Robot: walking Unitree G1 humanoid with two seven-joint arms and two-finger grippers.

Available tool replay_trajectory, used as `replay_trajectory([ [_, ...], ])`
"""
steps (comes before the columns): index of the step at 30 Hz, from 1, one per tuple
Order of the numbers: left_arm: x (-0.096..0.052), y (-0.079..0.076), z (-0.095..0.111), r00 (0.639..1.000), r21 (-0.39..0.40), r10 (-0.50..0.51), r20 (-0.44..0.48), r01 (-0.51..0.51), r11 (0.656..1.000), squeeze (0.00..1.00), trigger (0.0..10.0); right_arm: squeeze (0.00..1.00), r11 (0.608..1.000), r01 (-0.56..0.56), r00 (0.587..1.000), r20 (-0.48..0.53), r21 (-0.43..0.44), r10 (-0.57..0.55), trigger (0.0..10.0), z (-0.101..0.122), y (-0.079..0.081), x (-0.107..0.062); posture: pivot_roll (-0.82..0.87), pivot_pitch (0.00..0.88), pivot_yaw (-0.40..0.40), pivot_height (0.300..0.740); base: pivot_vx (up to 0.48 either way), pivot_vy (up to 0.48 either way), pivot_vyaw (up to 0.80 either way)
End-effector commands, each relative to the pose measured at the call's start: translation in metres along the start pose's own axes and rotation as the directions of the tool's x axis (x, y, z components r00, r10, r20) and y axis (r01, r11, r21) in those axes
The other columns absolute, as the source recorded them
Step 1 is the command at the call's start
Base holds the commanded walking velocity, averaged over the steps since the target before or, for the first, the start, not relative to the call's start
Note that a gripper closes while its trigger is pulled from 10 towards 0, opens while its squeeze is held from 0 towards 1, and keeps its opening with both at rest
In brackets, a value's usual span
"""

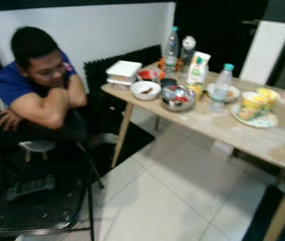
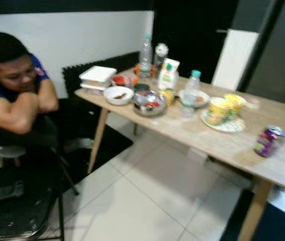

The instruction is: Restocking fridge

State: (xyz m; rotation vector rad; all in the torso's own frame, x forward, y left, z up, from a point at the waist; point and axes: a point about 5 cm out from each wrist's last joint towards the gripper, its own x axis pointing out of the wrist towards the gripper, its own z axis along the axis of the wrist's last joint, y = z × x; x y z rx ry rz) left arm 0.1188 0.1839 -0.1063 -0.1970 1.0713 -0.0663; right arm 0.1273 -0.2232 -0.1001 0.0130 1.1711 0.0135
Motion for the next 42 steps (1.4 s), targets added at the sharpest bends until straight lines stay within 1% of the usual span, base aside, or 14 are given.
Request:
replay_trajectory([
  [1, 0.0003, 0.0005, 0.0017, 1.0, 0.006, 0.001, 0.0, -0.001, 1.0, 0.0, 10.0, 0.0, 1.0, 0.004, 1.0, 0.01, 0.0, -0.004, 10.0, 0.0027, -0.0016, -0.0002, -0.07, 0.0, 0.018, 0.74, 0.0, 0.0, -0.77],
  [20, 0.0005, 0.0007, 0.0022, 1.0, -0.006, 0.012, 0.004, -0.012, 1.0, 0.0, 10.0, 0.0, 1.0, 0.008, 1.0, 0.015, -0.003, -0.008, 10.0, 0.0029, -0.0016, -0.0002, -0.07, 0.0, 0.019, 0.74, 0.0, 0.0, -0.77],
  [27, 0.0005, 0.0012, 0.0027, 1.0, -0.01, 0.022, 0.008, -0.022, 1.0, 0.0, 10.0, 0.0, 1.0, 0.019, 0.999, 0.033, 0.004, -0.019, 10.0, 0.0051, -0.0025, -0.0002, -0.07, 0.0, 0.019, 0.74, 0.0, 0.0, 0.0],
  [33, 0.0012, -0.0016, 0.0036, 1.0, 0.013, -0.001, 0.007, 0.001, 1.0, 0.0, 10.0, 0.0, 1.0, 0.023, 0.999, 0.033, 0.005, -0.023, 10.0, 0.005, -0.0033, -0.0004, -0.07, 0.0, 0.018, 0.74, 0.0, 0.0, 0.0],
  [42, 0.0011, -0.0026, 0.0021, 1.0, 0.026, -0.01, 0.002, 0.01, 1.0, 0.0, 10.0, 0.0, 1.0, 0.023, 0.999, 0.031, 0.002, -0.023, 10.0, 0.003, -0.0038, -0.0007, -0.07, 0.0, 0.018, 0.74, 0.269, 0.0, 0.0],
])
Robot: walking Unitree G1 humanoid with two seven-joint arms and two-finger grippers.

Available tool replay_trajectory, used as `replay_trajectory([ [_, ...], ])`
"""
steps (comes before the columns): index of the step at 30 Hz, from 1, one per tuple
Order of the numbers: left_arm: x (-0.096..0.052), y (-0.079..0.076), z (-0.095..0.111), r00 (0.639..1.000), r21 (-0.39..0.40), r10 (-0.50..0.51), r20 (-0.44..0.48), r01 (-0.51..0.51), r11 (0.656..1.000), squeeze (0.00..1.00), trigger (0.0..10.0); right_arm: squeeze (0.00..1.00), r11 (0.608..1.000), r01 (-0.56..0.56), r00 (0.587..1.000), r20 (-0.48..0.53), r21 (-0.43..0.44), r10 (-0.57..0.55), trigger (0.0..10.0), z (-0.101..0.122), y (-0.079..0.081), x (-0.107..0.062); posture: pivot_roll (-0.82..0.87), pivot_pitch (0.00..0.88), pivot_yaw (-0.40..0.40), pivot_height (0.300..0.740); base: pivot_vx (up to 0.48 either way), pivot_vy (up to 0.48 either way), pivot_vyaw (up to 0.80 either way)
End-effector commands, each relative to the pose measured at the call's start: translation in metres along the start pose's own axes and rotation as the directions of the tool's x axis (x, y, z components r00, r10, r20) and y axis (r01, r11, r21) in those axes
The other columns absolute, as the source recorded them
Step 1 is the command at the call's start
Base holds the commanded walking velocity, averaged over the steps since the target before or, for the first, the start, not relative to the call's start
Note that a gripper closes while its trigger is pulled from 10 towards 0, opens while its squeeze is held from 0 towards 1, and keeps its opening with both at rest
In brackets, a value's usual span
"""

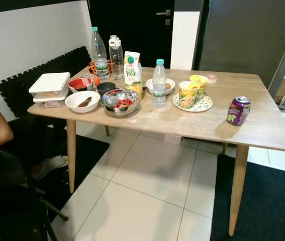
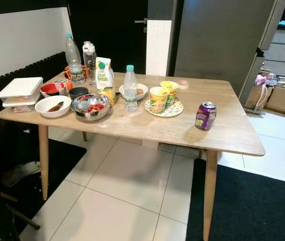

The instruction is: Restocking fridge

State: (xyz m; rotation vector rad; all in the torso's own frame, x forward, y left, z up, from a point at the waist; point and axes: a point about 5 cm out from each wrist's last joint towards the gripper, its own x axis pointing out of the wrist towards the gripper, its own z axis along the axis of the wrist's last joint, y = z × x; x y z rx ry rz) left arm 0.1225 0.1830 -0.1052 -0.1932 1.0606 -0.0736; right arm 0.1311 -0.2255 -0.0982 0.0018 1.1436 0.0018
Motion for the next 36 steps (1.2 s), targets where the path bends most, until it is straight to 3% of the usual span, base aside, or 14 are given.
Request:
replay_trajectory([
  [1, 0.0001, -0.0014, -0.0016, 1.0, 0.018, -0.006, -0.008, 0.006, 1.0, 0.0, 10.0, 0.0, 1.0, 0.008, 1.0, 0.003, 0.005, -0.008, 10.0, -0.0012, -0.0015, -0.0005, -0.07, 0.0, 0.018, 0.74, 0.277, 0.0, 0.0],
  [19, 0.0008, -0.0026, 0.0009, 1.0, 0.026, -0.015, -0.003, 0.015, 1.0, 0.0, 10.0, 0.0, 1.0, 0.01, 1.0, 0.013, -0.006, -0.01, 10.0, 0.0032, -0.0018, -0.0001, -0.07, 0.0, 0.017, 0.74, 0.299, 0.0, 0.0],
  [24, 0.0007, -0.0038, 0.0016, 0.999, 0.016, -0.039, 0.009, 0.038, 0.999, 0.0, 10.0, 0.0, 1.0, 0.011, 1.0, 0.012, -0.003, -0.011, 10.0, 0.0014, -0.002, -0.0003, -0.07, 0.0, 0.015, 0.74, 0.0, 0.0, 0.0],
  [36, 0.0006, -0.0045, 0.0001, 0.999, 0.013, -0.047, 0.002, 0.047, 0.999, 0.0, 10.0, 0.0, 1.0, 0.009, 1.0, 0.019, 0.003, -0.009, 10.0, 0.0034, -0.0007, 0.0001, -0.07, 0.0, 0.018, 0.74, 0.0, -0.472, 0.0],
])
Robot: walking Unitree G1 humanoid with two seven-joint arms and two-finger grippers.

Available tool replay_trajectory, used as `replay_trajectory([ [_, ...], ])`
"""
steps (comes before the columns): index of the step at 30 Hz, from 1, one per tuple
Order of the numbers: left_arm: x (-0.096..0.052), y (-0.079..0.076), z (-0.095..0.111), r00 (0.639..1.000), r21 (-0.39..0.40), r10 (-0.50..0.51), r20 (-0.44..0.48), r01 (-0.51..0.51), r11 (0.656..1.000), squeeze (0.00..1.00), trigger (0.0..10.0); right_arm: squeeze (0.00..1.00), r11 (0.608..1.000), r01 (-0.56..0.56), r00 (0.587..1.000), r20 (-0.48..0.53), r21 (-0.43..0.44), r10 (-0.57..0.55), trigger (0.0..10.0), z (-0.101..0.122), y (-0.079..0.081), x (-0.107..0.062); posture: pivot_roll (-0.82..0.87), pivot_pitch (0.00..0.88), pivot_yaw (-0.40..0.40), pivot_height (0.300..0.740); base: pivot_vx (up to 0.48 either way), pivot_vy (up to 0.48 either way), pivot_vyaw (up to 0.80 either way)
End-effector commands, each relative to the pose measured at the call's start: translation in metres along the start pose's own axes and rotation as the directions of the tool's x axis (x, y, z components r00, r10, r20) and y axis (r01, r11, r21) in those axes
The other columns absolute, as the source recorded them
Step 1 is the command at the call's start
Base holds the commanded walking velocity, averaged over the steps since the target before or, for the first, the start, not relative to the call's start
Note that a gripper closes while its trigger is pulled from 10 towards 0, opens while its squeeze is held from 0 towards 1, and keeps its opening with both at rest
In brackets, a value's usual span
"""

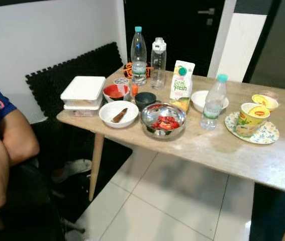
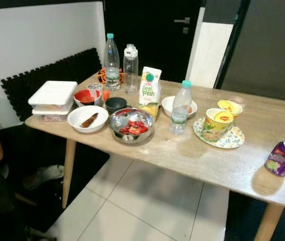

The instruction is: Restocking fridge

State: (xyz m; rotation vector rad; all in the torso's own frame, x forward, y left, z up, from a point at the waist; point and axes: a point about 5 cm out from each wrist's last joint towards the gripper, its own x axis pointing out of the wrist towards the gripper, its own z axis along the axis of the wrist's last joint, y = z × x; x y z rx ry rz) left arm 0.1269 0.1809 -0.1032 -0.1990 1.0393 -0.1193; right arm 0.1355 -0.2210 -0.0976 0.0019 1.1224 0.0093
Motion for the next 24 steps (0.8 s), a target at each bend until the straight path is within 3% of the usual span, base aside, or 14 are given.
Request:
replay_trajectory([
  [1, 0.0, -0.002, -0.004, 1.0, -0.005, -0.006, -0.014, 0.006, 1.0, 0.0, 10.0, 0.0, 1.0, 0.015, 1.0, -0.003, 0.006, -0.015, 10.0, -0.001, -0.005, -0.001, -0.07, 0.0, 0.018, 0.74, 0.0, -0.472, 0.0],
  [5, 0.0, -0.003, -0.005, 1.0, -0.009, -0.007, -0.013, 0.007, 1.0, 0.0, 10.0, 0.0, 1.0, 0.016, 1.0, -0.003, 0.008, -0.016, 10.0, -0.001, -0.006, -0.001, -0.07, 0.0, 0.018, 0.74, 0.0, -0.464, 0.0],
  [18, 0.0, 0.001, 0.002, 0.999, -0.021, 0.034, 0.016, -0.034, 0.999, 0.0, 10.0, 0.0, 1.0, 0.015, 1.0, -0.003, 0.011, -0.015, 10.0, -0.001, -0.005, -0.001, -0.07, 0.0, 0.017, 0.74, 0.0, 0.0, 0.0],
  [23, 0.001, 0.007, 0.019, 0.995, -0.034, 0.049, 0.085, -0.046, 0.998, 0.0, 10.0, 0.0, 1.0, 0.013, 1.0, -0.005, 0.01, -0.013, 10.0, -0.002, -0.005, -0.001, -0.07, 0.0, 0.017, 0.74, 0.0, 0.0, 0.0],
  [24, 0.001, 0.01, 0.036, 0.987, -0.057, 0.053, 0.153, -0.045, 0.997, 0.0, 10.0, 0.0, 1.0, 0.013, 1.0, -0.005, 0.009, -0.013, 10.0, -0.002, -0.005, -0.001, -0.07, 0.0, 0.015, 0.74, 0.0, 0.0, 0.0],
])
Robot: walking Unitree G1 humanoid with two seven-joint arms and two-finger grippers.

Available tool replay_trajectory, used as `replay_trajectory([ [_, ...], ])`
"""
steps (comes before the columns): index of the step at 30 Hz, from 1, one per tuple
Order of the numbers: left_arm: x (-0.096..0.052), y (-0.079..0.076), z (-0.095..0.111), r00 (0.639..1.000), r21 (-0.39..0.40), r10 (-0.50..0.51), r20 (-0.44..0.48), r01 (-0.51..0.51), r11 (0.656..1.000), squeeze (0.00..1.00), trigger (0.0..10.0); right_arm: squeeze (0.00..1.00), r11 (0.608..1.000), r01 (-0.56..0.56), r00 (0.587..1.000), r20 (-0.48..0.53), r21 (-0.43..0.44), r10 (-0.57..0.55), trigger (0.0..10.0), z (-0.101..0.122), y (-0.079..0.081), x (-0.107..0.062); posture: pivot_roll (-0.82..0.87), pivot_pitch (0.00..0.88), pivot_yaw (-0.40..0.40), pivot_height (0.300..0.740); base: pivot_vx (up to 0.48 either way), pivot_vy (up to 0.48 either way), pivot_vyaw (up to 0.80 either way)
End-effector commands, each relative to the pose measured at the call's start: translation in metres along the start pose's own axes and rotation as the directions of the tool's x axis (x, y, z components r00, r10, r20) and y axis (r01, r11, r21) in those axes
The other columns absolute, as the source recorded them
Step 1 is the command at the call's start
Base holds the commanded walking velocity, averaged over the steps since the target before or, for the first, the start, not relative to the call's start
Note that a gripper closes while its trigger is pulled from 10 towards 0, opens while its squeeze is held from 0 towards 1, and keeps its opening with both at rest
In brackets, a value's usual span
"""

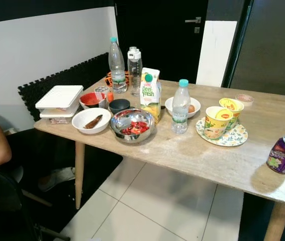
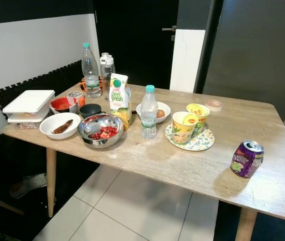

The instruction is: Restocking fridge

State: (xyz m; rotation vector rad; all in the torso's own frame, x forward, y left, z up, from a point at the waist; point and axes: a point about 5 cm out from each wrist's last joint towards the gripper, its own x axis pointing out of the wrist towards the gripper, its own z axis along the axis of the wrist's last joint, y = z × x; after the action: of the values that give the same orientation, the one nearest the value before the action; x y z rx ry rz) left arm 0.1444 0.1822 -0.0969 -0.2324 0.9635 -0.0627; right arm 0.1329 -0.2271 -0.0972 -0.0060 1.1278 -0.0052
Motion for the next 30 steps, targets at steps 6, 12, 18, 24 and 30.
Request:
replay_trajectory([
  [6, -0.005, 0.025, 0.105, 0.918, -0.026, -0.041, 0.395, 0.055, 0.998, 1.0, 10.0, 0.0, 1.0, -0.004, 1.0, -0.003, 0.004, 0.004, 10.0, -0.002, 0.0, 0.0, -0.07, 0.0, 0.015, 0.74, 0.0, 0.0, 0.0],
  [12, -0.024, 0.033, 0.163, 0.795, 0.076, -0.22, 0.565, 0.215, 0.974, 1.0, 10.0, 0.0, 1.0, -0.003, 1.0, -0.01, 0.008, 0.003, 10.0, -0.005, 0.001, -0.001, -0.07, 0.0, 0.024, 0.74, 0.0, 0.0, 0.0],
  [18, -0.036, 0.03, 0.189, 0.66, 0.097, -0.346, 0.666, 0.383, 0.919, 1.0, 10.0, 0.0, 1.0, -0.003, 1.0, -0.019, 0.015, 0.004, 10.0, -0.01, 0.003, -0.001, -0.07, 0.0, 0.035, 0.74, 0.0, 0.0, 0.0],
  [24, -0.057, 0.026, 0.209, 0.412, 0.208, -0.524, 0.745, 0.603, 0.77, 1.0, 10.0, 0.0, 1.0, -0.006, 1.0, -0.019, 0.02, 0.007, 10.0, -0.01, 0.004, -0.001, -0.07, 0.0, 0.033, 0.74, 0.0, 0.0, 0.0],
  [30, -0.067, 0.016, 0.224, 0.34, 0.324, -0.598, 0.726, 0.598, 0.733, 1.0, 10.0, 0.0, 1.0, -0.003, 1.0, -0.016, 0.018, 0.003, 10.0, -0.009, 0.002, -0.001, -0.07, 0.0, 0.025, 0.74, 0.0, 0.0, 0.0],
])
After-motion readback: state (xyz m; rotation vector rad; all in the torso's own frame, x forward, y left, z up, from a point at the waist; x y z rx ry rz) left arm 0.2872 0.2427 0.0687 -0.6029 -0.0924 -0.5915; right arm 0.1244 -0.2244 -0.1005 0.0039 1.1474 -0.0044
